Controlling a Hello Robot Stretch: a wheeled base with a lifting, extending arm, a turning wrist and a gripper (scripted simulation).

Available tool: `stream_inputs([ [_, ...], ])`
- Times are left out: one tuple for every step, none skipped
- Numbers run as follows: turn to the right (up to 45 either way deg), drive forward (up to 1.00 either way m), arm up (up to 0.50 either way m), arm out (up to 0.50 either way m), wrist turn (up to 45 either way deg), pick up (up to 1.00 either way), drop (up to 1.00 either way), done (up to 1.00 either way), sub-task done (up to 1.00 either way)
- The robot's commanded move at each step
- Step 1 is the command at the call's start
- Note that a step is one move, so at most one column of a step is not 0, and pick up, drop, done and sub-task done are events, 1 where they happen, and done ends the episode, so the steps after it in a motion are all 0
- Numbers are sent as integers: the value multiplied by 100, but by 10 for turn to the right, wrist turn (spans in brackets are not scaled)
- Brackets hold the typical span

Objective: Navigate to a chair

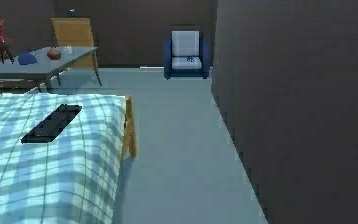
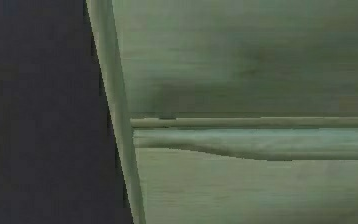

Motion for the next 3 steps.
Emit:
stream_inputs([
  [0,100,0,0,0,0,0,0,0],
  [0,100,0,0,0,0,0,0,0],
  [-210,0,0,0,0,0,0,0,0],
])
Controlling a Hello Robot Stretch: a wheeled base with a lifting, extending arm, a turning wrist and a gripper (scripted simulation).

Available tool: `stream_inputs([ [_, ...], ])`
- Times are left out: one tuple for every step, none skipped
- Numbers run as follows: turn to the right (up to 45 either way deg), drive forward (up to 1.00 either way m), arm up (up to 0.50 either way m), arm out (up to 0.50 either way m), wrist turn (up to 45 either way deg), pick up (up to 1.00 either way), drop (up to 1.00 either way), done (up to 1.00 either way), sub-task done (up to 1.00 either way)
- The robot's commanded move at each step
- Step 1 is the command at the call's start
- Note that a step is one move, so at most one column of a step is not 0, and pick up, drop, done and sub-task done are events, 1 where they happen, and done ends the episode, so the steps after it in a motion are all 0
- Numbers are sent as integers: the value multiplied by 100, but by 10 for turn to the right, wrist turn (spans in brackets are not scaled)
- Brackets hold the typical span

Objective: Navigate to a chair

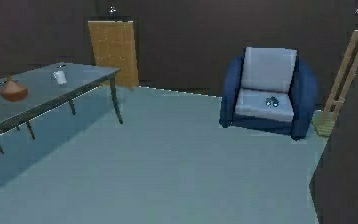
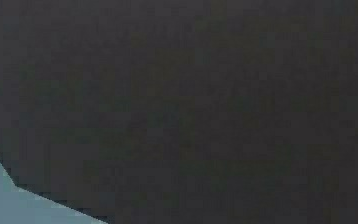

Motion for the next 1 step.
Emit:
stream_inputs([
  [0,100,0,0,0,0,0,0,0],
])
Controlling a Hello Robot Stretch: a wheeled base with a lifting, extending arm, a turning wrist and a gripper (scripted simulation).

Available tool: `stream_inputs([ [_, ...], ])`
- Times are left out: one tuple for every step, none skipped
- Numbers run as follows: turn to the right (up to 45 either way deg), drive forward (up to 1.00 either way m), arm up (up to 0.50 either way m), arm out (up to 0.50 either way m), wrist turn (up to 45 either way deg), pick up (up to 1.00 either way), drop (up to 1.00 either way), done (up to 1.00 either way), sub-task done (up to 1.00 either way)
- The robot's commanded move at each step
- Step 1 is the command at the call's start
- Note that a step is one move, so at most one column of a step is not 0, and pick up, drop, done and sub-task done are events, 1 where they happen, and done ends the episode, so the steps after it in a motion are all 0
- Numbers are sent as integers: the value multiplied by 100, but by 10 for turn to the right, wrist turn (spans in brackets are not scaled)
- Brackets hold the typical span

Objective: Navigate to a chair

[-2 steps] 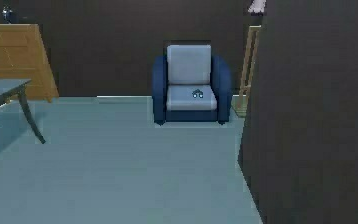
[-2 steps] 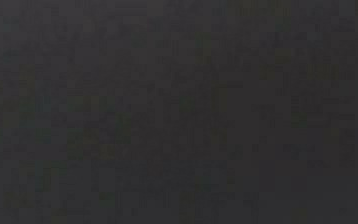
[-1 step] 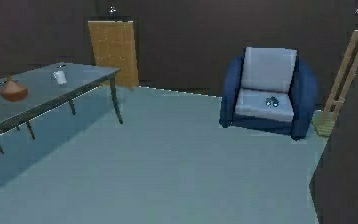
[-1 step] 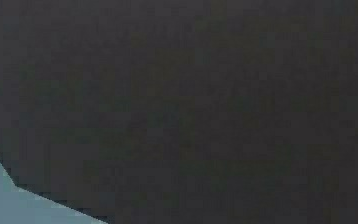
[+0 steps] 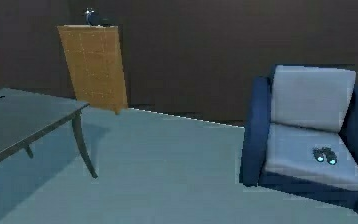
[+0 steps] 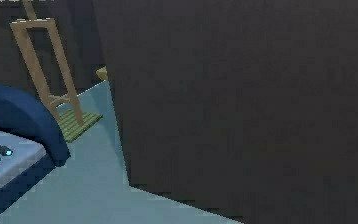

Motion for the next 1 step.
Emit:
stream_inputs([
  [-30,0,0,0,0,0,0,0,0],
])
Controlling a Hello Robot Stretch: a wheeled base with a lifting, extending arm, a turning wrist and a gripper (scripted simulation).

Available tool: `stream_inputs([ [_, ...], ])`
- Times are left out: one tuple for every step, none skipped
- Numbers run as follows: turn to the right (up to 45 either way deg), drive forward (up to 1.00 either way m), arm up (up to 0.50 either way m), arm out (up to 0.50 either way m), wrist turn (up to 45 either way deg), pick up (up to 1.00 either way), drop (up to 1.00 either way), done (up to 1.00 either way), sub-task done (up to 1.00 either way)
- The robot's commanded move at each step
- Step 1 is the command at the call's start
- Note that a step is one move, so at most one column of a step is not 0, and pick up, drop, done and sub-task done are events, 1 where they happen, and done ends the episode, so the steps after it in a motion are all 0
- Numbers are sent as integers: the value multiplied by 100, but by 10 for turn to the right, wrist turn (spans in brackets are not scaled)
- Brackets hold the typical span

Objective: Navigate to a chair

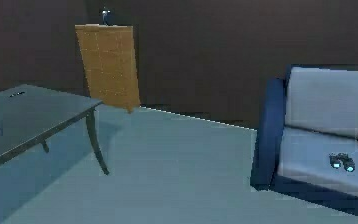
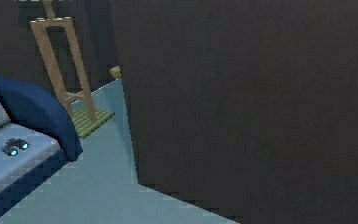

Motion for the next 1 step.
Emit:
stream_inputs([
  [0,100,0,0,0,0,0,0,0],
])
